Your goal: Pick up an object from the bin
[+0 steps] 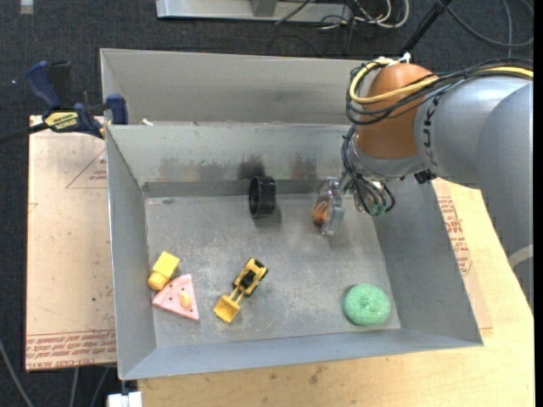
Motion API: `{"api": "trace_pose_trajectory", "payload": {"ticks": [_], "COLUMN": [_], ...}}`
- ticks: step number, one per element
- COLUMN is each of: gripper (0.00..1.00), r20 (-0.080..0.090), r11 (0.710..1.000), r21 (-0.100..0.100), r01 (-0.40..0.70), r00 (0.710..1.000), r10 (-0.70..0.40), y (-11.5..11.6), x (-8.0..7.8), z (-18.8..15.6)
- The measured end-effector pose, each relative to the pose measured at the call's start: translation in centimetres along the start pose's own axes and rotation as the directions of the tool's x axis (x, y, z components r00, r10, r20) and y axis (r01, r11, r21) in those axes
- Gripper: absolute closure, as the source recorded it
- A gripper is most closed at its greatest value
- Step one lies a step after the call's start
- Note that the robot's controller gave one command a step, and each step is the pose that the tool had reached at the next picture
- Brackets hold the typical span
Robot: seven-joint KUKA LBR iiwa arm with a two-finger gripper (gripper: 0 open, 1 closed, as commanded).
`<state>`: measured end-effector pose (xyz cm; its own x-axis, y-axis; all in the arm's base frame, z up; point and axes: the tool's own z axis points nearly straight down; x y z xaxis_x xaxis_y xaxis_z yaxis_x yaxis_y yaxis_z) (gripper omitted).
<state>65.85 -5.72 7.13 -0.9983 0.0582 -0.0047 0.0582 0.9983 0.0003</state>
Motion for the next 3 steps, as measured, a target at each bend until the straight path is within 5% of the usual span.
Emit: {"api": "trace_pose_trajectory", "payload": {"ticks": [1,2,3], "gripper": [1.00,1.00,1.00], "r20": [0.000,0.001,0.000], "r11": [1.000,1.000,1.000], "r21": [0.000,0.000,0.000], "r01": [0.001,0.001,0.002], "r00": [1.000,1.000,1.000], "r10": [-0.001,-0.001,-0.002], "y": [0.0,0.1,0.1], "x": [0.0,-0.2,-0.1], "z": [0.0,-5.6,-6.8]}}
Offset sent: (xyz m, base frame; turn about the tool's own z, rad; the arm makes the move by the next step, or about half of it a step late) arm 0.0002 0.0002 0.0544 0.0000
